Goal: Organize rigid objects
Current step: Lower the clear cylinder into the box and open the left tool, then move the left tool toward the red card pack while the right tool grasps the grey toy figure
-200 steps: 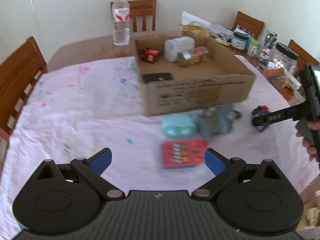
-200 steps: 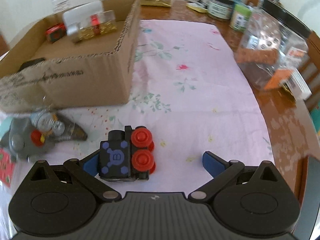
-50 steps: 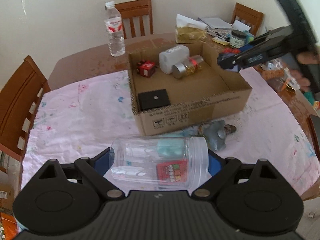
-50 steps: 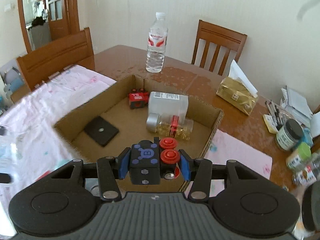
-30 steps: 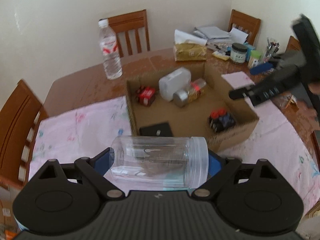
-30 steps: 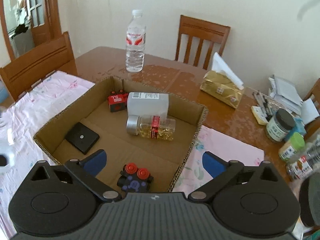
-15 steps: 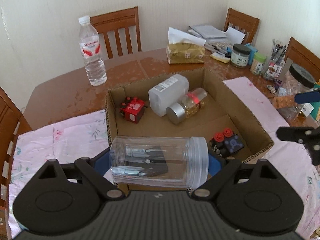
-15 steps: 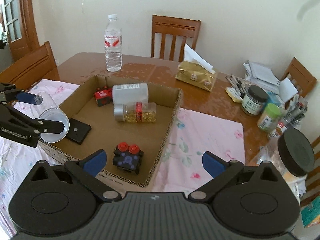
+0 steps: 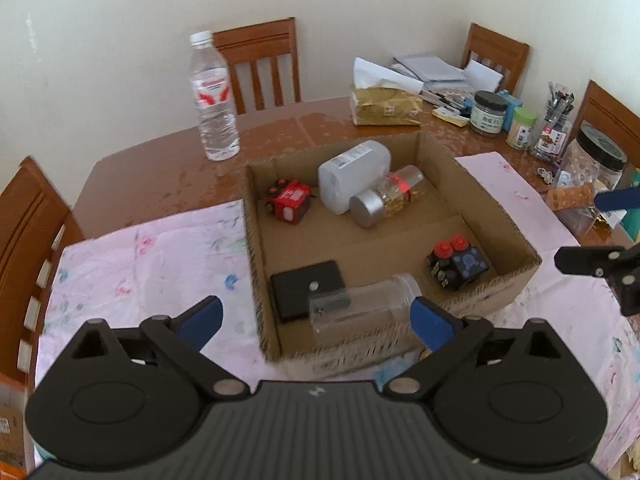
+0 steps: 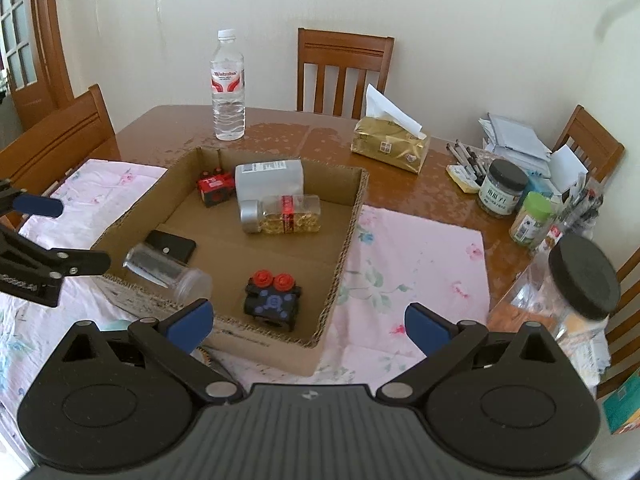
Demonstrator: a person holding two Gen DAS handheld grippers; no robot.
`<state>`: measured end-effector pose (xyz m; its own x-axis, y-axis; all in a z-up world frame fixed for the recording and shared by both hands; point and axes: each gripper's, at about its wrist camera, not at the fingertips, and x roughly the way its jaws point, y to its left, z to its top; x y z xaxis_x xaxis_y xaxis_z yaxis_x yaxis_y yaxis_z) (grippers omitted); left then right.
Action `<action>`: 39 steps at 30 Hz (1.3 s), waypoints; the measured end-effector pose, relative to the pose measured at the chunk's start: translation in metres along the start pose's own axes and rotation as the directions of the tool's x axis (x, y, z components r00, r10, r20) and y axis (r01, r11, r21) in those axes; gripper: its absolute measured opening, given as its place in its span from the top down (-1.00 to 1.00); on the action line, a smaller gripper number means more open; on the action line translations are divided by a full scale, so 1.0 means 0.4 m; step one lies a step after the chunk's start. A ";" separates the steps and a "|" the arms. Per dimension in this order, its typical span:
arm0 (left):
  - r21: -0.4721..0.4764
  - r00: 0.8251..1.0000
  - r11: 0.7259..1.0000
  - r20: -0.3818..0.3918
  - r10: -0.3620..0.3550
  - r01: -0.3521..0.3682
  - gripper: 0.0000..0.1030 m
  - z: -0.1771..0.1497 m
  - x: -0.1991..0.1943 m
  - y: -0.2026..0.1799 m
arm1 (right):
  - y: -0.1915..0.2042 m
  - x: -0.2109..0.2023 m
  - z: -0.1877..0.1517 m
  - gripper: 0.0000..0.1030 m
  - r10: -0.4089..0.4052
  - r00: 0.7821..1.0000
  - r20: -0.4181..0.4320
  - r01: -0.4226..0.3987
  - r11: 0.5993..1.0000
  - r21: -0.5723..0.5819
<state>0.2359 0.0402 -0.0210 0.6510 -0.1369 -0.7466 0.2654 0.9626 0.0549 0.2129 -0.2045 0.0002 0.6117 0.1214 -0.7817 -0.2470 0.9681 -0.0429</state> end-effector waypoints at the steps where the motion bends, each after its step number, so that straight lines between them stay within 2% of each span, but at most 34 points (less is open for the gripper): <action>1: -0.010 1.000 1.000 0.016 0.002 -0.002 -0.94 -0.017 -0.008 0.004 | 0.006 0.003 -0.017 -1.00 0.000 1.000 0.008 0.000 1.000 0.001; 3: -0.058 1.000 0.998 -0.010 0.016 -0.017 -0.94 -0.043 -0.023 0.013 | 0.021 0.013 -0.041 -1.00 -0.024 1.000 -0.019 0.025 0.999 0.024; 5: -0.077 1.000 0.997 0.008 -0.007 0.007 -0.94 -0.073 -0.045 0.024 | 0.034 0.013 -0.063 -1.00 0.007 0.999 -0.043 -0.004 0.998 0.064; 6: -0.083 1.000 0.997 0.012 0.004 -0.003 -0.98 -0.090 -0.050 0.029 | 0.041 0.014 -0.077 -1.00 0.036 0.998 -0.042 -0.033 0.997 0.063; 9: -0.096 0.998 0.994 -0.008 0.057 -0.057 -0.99 -0.142 -0.046 0.043 | 0.074 0.031 -0.103 -1.00 0.039 0.996 -0.084 -0.034 0.998 0.059; 13: -0.116 0.995 0.989 -0.038 0.093 -0.097 -0.99 -0.201 -0.035 0.059 | 0.122 0.046 -0.139 -1.00 0.084 0.993 -0.084 -0.078 0.995 0.067; 18: -0.140 0.994 0.985 -0.042 0.099 -0.104 -0.99 -0.245 -0.039 0.077 | 0.173 0.082 -0.169 -1.00 0.158 0.985 -0.075 -0.152 0.985 0.080; 22: -0.162 0.995 0.982 -0.043 0.087 -0.093 -0.99 -0.265 -0.043 0.095 | 0.214 0.114 -0.168 -1.00 0.159 0.984 -0.081 -0.153 0.985 0.079; 29: -0.149 0.996 0.986 -0.060 0.068 -0.077 -0.99 -0.290 -0.042 0.129 | 0.282 0.161 -0.169 -1.00 0.110 0.989 -0.098 -0.102 0.991 0.082; 35: -0.140 0.997 0.989 -0.059 0.040 -0.048 -0.99 -0.302 -0.038 0.158 | 0.327 0.177 -0.175 -1.00 -0.007 0.996 -0.092 0.013 0.998 0.059; 39: -0.117 0.998 0.993 -0.054 0.007 -0.013 -0.99 -0.303 -0.029 0.165 | 0.353 0.179 -0.178 -0.99 -0.089 0.993 -0.083 0.092 0.995 0.041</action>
<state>0.1596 0.1336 -0.0894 0.6130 -0.1177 -0.7812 0.1718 0.9850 -0.0136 0.1684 -0.0747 -0.1062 0.5664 0.0166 -0.8239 -0.1588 0.9833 -0.0894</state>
